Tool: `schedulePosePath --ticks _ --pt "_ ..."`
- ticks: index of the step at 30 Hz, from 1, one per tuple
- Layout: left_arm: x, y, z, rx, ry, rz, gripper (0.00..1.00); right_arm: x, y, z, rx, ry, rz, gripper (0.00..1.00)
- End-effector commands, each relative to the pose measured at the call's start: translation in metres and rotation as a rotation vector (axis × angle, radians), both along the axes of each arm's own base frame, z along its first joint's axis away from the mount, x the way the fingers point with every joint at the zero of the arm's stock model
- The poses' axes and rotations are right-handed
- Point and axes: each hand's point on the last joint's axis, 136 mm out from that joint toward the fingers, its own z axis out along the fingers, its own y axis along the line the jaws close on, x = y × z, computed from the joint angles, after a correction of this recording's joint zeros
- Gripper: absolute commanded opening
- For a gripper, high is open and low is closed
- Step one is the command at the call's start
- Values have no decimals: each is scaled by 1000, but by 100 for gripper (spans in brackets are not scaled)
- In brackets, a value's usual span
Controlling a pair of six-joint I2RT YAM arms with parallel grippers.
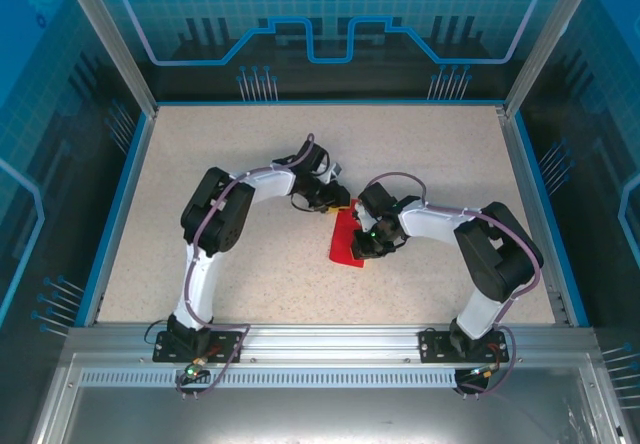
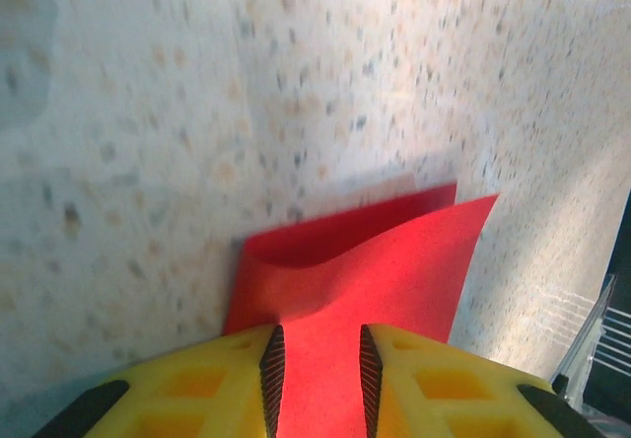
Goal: Fold a paper plane with a square sheet of paper (fold left side to right side)
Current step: First fold the square sheet of paper in half at the center of the table, then hold the square sheet of paper at the center of the table.
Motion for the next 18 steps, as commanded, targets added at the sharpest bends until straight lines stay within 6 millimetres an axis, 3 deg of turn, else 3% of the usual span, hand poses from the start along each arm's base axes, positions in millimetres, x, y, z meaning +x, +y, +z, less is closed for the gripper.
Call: schedulePosePath --ticks 1,9,14,18 --pt "35 22 -16 67 -36 86 30 -39 -47 -39 -241 119 16 10" --pt "54 22 -11 52 -46 109 30 -38 -46 -38 -232 113 15 10" --pt "47 32 32 27 -132 115 32 -35 -42 -37 -220 108 15 10" --pt "23 38 65 -17 -181 117 33 -35 -39 -37 -215 105 16 10"
